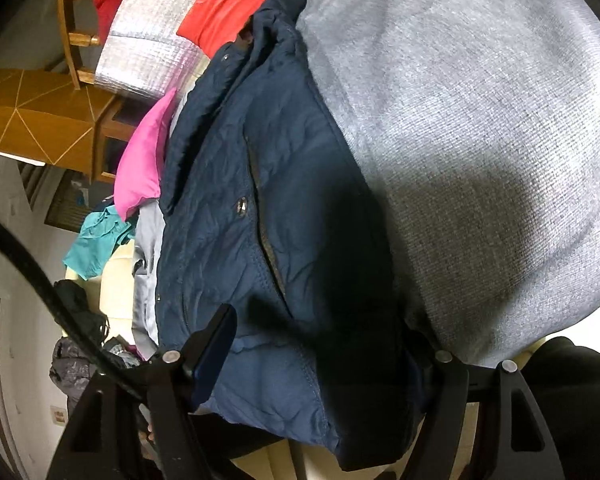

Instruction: Fold large clothes

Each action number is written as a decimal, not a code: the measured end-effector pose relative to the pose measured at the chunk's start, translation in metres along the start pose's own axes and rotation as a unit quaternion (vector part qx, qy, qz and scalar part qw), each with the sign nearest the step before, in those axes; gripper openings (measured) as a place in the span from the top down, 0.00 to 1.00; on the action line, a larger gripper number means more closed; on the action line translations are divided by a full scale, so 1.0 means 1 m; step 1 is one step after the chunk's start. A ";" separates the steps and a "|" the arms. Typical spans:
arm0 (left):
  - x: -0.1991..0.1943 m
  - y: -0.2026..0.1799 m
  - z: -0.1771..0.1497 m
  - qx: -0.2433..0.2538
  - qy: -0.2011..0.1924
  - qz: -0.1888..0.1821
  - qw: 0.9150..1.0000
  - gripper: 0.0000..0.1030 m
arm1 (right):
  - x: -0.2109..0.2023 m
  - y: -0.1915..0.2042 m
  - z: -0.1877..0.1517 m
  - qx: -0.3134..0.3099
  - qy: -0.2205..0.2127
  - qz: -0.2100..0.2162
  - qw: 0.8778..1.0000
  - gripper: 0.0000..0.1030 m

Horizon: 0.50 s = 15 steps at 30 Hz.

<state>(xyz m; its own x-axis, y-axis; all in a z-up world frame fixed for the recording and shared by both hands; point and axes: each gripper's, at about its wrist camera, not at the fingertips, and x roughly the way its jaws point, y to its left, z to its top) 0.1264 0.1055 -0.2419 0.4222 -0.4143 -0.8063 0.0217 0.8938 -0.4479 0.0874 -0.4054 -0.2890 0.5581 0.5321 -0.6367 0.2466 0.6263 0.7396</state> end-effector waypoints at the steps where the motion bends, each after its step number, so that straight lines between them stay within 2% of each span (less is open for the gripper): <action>1: 0.000 -0.002 -0.001 0.005 0.002 -0.013 1.000 0.25 | 0.000 0.000 0.000 -0.001 0.000 -0.001 1.000 0.27; 2: -0.001 -0.004 -0.002 0.008 0.004 -0.030 1.000 0.28 | 0.000 0.000 0.000 -0.002 -0.001 -0.002 1.000 0.27; 3: -0.002 -0.006 -0.002 0.011 0.004 -0.046 0.999 0.43 | 0.000 0.000 0.000 -0.003 -0.001 -0.003 1.000 0.27; 4: -0.004 -0.007 -0.002 0.015 0.002 -0.057 0.998 0.51 | -0.001 0.001 -0.001 -0.006 -0.001 -0.005 1.000 0.27; 5: -0.006 -0.009 -0.002 0.020 -0.003 -0.062 0.998 0.52 | -0.001 0.004 -0.002 -0.012 -0.006 -0.016 1.000 0.31; 6: -0.006 -0.009 -0.001 0.024 -0.004 -0.063 0.998 0.52 | -0.002 0.007 -0.003 -0.022 -0.014 -0.028 0.999 0.46; 8: -0.005 -0.009 0.000 0.018 0.001 -0.063 0.998 0.51 | -0.007 0.018 -0.007 -0.058 -0.040 -0.051 0.996 0.66; 10: -0.002 -0.001 0.002 -0.010 0.008 -0.074 0.997 0.41 | -0.014 0.034 -0.012 -0.101 -0.063 -0.038 0.992 0.66; 13: -0.001 0.005 0.000 -0.041 0.005 -0.098 0.994 0.37 | -0.012 0.047 -0.016 -0.138 -0.071 -0.039 0.987 0.65; 14: -0.002 0.004 0.000 -0.038 0.002 -0.100 0.994 0.37 | -0.006 0.044 -0.014 -0.125 -0.059 -0.045 0.989 0.54; 15: -0.002 0.003 0.000 -0.032 0.001 -0.099 0.995 0.38 | 0.004 0.037 -0.012 -0.102 -0.034 -0.053 0.993 0.28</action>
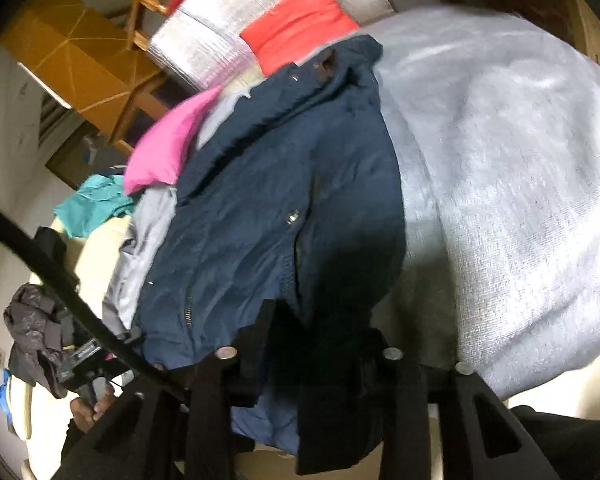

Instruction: Fold large clothes

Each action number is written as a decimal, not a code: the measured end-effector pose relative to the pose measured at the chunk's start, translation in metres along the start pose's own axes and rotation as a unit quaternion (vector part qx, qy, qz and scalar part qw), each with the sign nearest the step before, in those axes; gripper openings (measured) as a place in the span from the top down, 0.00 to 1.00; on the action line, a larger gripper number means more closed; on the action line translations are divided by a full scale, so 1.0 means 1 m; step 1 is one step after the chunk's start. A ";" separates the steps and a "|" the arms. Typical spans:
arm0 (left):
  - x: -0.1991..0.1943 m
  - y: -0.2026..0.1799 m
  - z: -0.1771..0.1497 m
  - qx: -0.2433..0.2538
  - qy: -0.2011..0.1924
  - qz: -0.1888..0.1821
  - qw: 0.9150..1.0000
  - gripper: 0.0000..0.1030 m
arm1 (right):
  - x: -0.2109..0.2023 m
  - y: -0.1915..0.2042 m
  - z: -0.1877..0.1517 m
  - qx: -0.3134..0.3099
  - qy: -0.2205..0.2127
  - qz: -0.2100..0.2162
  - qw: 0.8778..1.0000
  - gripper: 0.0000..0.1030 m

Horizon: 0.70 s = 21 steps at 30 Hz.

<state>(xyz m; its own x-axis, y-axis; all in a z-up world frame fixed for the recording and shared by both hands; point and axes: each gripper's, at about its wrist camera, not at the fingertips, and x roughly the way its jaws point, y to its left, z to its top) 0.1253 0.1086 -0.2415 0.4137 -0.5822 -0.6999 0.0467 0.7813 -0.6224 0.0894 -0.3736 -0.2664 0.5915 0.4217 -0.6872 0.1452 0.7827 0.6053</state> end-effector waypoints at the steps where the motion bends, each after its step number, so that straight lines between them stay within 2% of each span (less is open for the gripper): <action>1: 0.000 -0.003 -0.001 0.009 -0.002 0.001 1.000 0.38 | 0.009 -0.005 -0.001 0.016 0.015 -0.004 1.000 0.25; 3: 0.001 -0.011 -0.002 0.034 -0.007 0.008 0.999 0.39 | 0.009 0.002 -0.002 -0.010 0.004 -0.016 1.000 0.29; 4: 0.002 -0.014 -0.002 0.044 -0.009 0.012 0.999 0.49 | 0.008 0.009 -0.003 -0.032 -0.001 -0.022 0.999 0.35; 5: 0.003 -0.016 -0.003 0.054 -0.009 0.020 0.998 0.53 | 0.007 0.015 -0.004 -0.054 -0.011 -0.039 0.998 0.50; 6: 0.004 -0.017 -0.002 0.058 -0.010 0.024 0.998 0.58 | 0.006 0.019 -0.006 -0.066 -0.018 -0.052 0.996 0.59; 8: 0.004 -0.017 -0.003 0.063 -0.015 0.027 0.998 0.65 | 0.004 0.022 -0.007 -0.078 -0.030 -0.061 0.995 0.66; 10: 0.001 -0.019 -0.005 0.071 -0.020 0.026 0.997 0.71 | 0.001 0.032 -0.010 -0.105 -0.046 -0.073 0.991 0.68; 12: -0.001 -0.025 -0.008 0.087 -0.030 0.028 0.995 0.74 | 0.004 0.040 -0.014 -0.132 -0.049 -0.095 0.986 0.68; 14: -0.002 -0.030 -0.010 0.103 -0.040 0.035 0.993 0.75 | 0.016 0.033 -0.014 -0.121 -0.018 -0.112 0.986 0.64; 16: 0.002 -0.032 -0.011 0.112 -0.037 0.052 0.992 0.74 | 0.017 0.021 -0.011 -0.081 -0.014 -0.089 0.993 0.60; 18: 0.010 -0.030 -0.011 0.108 -0.026 0.065 0.992 0.72 | 0.016 0.012 -0.007 -0.051 -0.011 -0.049 0.997 0.46; 20: 0.011 -0.030 -0.011 0.108 -0.026 0.068 0.991 0.60 | 0.015 0.006 -0.005 -0.035 -0.013 -0.016 0.999 0.37; 21: 0.013 -0.031 -0.012 0.109 -0.021 0.062 0.992 0.47 | 0.015 0.004 -0.005 -0.027 -0.015 -0.005 1.000 0.31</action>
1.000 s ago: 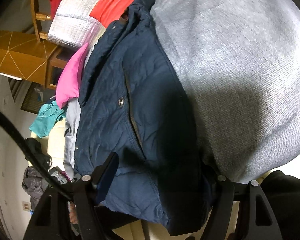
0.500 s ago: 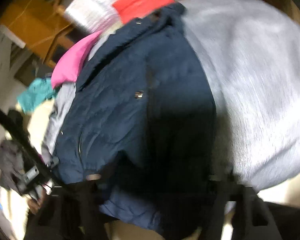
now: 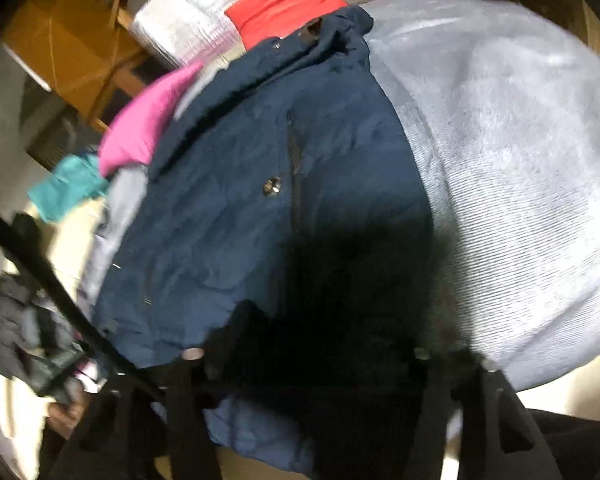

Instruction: Fold large clothes

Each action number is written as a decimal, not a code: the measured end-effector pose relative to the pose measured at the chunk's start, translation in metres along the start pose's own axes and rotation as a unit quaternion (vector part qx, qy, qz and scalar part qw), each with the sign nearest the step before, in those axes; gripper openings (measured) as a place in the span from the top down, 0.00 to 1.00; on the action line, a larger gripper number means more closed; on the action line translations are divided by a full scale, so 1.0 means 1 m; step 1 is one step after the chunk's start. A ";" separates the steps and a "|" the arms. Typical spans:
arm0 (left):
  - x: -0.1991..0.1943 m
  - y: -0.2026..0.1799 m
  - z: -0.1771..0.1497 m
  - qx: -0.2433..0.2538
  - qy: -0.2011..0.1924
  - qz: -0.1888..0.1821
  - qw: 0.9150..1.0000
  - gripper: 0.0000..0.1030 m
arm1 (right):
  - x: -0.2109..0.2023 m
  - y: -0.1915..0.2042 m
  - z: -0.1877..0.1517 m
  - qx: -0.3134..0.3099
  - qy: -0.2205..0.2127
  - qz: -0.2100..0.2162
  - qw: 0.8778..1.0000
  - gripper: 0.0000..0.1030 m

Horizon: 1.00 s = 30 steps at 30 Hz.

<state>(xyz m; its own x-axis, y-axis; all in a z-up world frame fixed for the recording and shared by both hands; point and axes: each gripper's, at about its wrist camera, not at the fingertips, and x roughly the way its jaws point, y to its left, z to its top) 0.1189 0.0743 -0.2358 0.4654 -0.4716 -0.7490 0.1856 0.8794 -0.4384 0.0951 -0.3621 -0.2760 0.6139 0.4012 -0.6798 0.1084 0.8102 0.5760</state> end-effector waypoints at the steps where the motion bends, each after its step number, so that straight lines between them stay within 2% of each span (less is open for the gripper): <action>1: 0.003 -0.002 0.000 0.003 0.005 -0.002 1.000 0.34 | 0.000 -0.002 0.000 0.006 -0.002 0.013 1.000 0.28; 3: 0.008 -0.007 -0.002 0.015 0.016 0.000 1.000 0.25 | -0.001 -0.005 0.002 0.011 0.002 0.027 1.000 0.20; 6: 0.011 -0.012 -0.002 0.027 0.018 0.005 0.999 0.23 | -0.002 -0.011 0.007 0.037 0.009 0.052 0.998 0.16; 9: 0.010 -0.005 0.000 0.004 0.018 -0.014 1.000 0.22 | 0.000 -0.024 0.012 0.095 0.022 0.091 0.991 0.16; 11: 0.007 0.004 0.001 -0.025 0.017 -0.034 0.999 0.22 | 0.001 -0.039 0.015 0.136 0.039 0.124 0.982 0.16; 13: 0.007 0.008 0.002 -0.043 0.016 -0.046 0.998 0.23 | 0.003 -0.046 0.013 0.159 0.041 0.126 0.978 0.22; 16: 0.008 0.004 0.002 -0.031 0.016 -0.040 0.999 0.24 | 0.002 -0.046 0.009 0.143 0.048 0.076 0.986 0.49; 17: 0.009 0.003 0.001 -0.025 0.015 -0.036 0.999 0.24 | 0.000 -0.047 0.005 0.144 0.048 0.064 0.986 0.67; 18: 0.009 0.000 0.000 -0.015 0.014 -0.030 0.999 0.24 | -0.002 -0.051 0.004 0.154 0.046 0.070 0.985 0.72; 20: 0.009 -0.003 0.000 0.000 0.010 -0.014 1.000 0.31 | -0.004 -0.052 0.004 0.151 0.042 0.064 0.986 0.76; 22: 0.006 0.000 0.000 0.002 0.005 0.001 1.000 0.49 | -0.008 -0.043 0.003 0.124 0.034 0.049 0.991 0.80; 23: 0.004 0.004 0.001 -0.008 0.001 -0.001 1.000 0.55 | -0.011 -0.039 0.001 0.112 0.029 0.045 0.992 0.84; 24: 0.002 0.006 0.002 -0.016 -0.003 -0.009 1.000 0.69 | -0.014 -0.034 0.001 0.098 0.023 0.041 0.994 0.85; 26: -0.005 0.010 0.003 -0.028 -0.014 -0.034 0.999 0.74 | -0.020 -0.028 0.001 0.083 0.013 0.040 0.996 0.86; 30: -0.022 0.000 0.001 0.002 -0.044 -0.044 0.998 0.80 | -0.035 -0.017 -0.003 0.062 -0.016 0.048 0.997 0.88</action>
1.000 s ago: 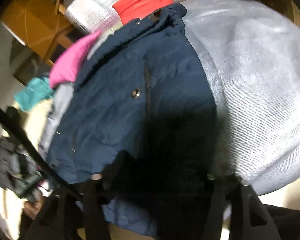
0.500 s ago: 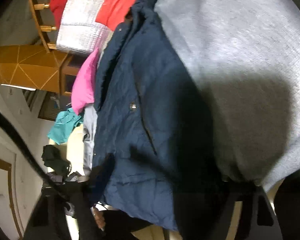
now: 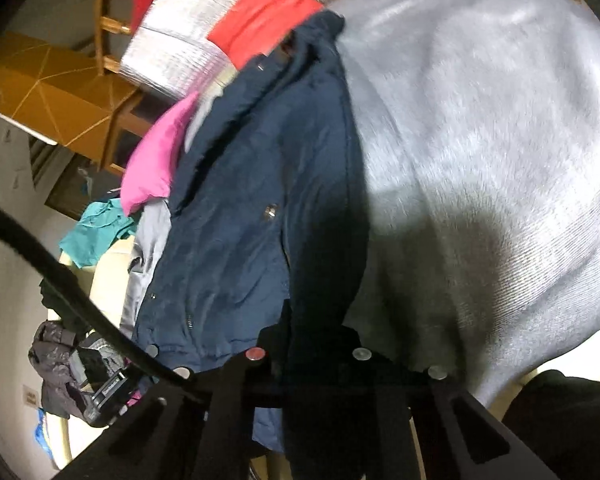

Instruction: Fold large clothes

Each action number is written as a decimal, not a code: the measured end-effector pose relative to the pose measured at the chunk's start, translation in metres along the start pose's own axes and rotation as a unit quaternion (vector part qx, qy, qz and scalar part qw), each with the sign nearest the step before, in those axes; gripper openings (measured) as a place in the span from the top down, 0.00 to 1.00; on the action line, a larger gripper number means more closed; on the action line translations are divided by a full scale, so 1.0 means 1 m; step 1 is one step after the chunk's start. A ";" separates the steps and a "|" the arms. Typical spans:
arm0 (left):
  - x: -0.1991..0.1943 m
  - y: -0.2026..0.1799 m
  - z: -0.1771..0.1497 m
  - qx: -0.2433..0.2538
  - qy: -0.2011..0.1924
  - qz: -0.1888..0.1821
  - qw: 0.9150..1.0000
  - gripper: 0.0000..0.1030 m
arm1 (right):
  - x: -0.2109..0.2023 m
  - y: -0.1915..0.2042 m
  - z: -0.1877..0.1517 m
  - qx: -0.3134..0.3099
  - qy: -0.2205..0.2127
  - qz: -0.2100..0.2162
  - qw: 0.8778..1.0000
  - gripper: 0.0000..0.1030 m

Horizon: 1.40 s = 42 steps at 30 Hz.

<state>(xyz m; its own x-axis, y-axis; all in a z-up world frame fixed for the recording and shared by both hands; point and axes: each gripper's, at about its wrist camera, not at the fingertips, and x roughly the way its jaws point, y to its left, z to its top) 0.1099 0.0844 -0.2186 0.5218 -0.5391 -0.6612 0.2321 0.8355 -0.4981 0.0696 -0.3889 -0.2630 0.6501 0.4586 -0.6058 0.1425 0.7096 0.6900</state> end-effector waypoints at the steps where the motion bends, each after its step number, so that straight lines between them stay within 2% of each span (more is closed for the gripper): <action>1: -0.004 -0.001 -0.001 -0.002 -0.005 -0.008 1.000 0.80 | -0.004 0.002 -0.003 -0.004 -0.006 0.003 1.000 0.88; 4: -0.009 0.001 -0.005 -0.014 -0.006 -0.016 1.000 0.81 | -0.006 0.004 -0.011 -0.003 -0.003 0.010 1.000 0.88; 8: -0.011 0.001 -0.014 -0.016 0.007 -0.009 1.000 0.81 | -0.002 -0.002 -0.011 0.011 0.018 0.011 1.000 0.88; 11: -0.003 0.004 -0.014 -0.017 0.025 0.010 0.999 0.80 | 0.005 -0.013 -0.009 0.032 0.048 0.015 0.998 0.85; 14: 0.012 0.007 -0.006 -0.022 0.053 0.036 0.998 0.68 | 0.016 -0.028 -0.006 0.069 0.068 0.014 0.995 0.80; 15: 0.017 0.009 -0.007 -0.027 0.066 0.037 0.997 0.58 | 0.018 -0.032 -0.005 0.079 0.069 0.018 0.994 0.78; 16: 0.021 0.010 -0.007 -0.030 0.073 0.037 0.996 0.54 | 0.020 -0.034 -0.005 0.083 0.071 0.020 0.994 0.78; 17: 0.022 0.010 -0.008 -0.030 0.075 0.033 0.996 0.54 | 0.022 -0.035 -0.005 0.085 0.073 0.022 0.993 0.78; 19: 0.021 0.008 -0.007 -0.025 0.068 0.023 0.997 0.59 | 0.020 -0.033 -0.007 0.079 0.068 0.023 0.994 0.79; 21: 0.014 0.006 -0.007 -0.015 0.051 0.013 0.999 0.75 | 0.011 -0.025 -0.008 0.057 0.054 0.032 0.996 0.86; 24: -0.001 0.000 -0.008 -0.004 0.025 -0.005 1.000 0.80 | -0.008 -0.007 -0.008 0.027 0.022 0.064 0.997 0.88; 28: -0.023 -0.008 -0.003 -0.002 0.004 -0.032 0.999 0.82 | -0.029 0.013 -0.006 -0.003 0.002 0.087 0.996 0.89; 35: -0.057 -0.015 0.014 0.003 -0.021 -0.055 0.998 0.83 | -0.063 0.038 0.000 -0.041 -0.017 0.124 0.991 0.90; 42: -0.073 -0.025 0.058 -0.008 -0.056 -0.089 0.994 0.83 | -0.088 0.049 0.033 -0.032 -0.068 0.160 0.984 0.90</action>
<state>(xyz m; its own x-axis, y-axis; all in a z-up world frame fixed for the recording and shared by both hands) 0.1138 0.1094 -0.1253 0.5615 -0.6620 -0.4965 0.3156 0.7259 -0.6111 0.0438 -0.4121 -0.1635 0.7488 0.5916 -0.2989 -0.1309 0.5741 0.8083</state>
